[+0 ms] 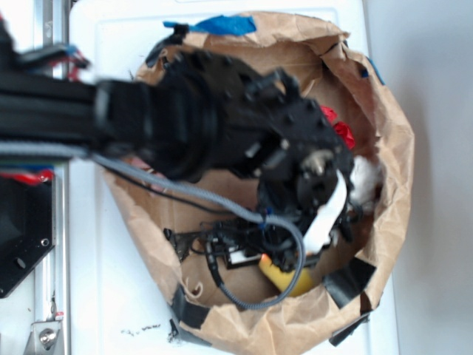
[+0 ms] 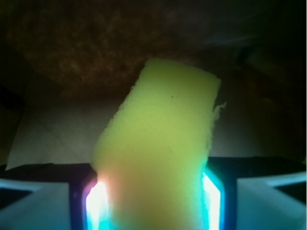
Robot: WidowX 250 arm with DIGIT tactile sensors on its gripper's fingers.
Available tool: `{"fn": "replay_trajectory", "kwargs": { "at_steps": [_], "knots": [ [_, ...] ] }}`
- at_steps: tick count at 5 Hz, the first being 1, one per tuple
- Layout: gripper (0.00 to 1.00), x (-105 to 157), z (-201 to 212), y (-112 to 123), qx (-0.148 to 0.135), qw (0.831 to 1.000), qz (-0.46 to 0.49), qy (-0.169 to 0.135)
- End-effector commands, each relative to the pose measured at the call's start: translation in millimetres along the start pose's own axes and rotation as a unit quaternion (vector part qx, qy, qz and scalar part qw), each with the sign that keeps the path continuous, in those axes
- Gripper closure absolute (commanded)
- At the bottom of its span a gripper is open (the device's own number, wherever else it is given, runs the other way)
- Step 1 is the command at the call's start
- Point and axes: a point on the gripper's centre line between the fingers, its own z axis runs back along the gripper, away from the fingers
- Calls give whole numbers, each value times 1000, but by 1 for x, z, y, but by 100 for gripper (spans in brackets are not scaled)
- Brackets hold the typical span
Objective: Grab the green sponge.
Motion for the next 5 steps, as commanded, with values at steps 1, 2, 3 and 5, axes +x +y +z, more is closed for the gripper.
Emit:
{"fn": "replay_trajectory", "kwargs": {
  "at_steps": [1,2,3,5],
  "knots": [
    [100,-3,70,-13,68,986,146,31],
    [100,-8,99,-21,85,958,268,61],
    [100,-19,123,-29,141,913,375,76],
    [100,-21,136,-31,210,792,570,64]
  ]
}}
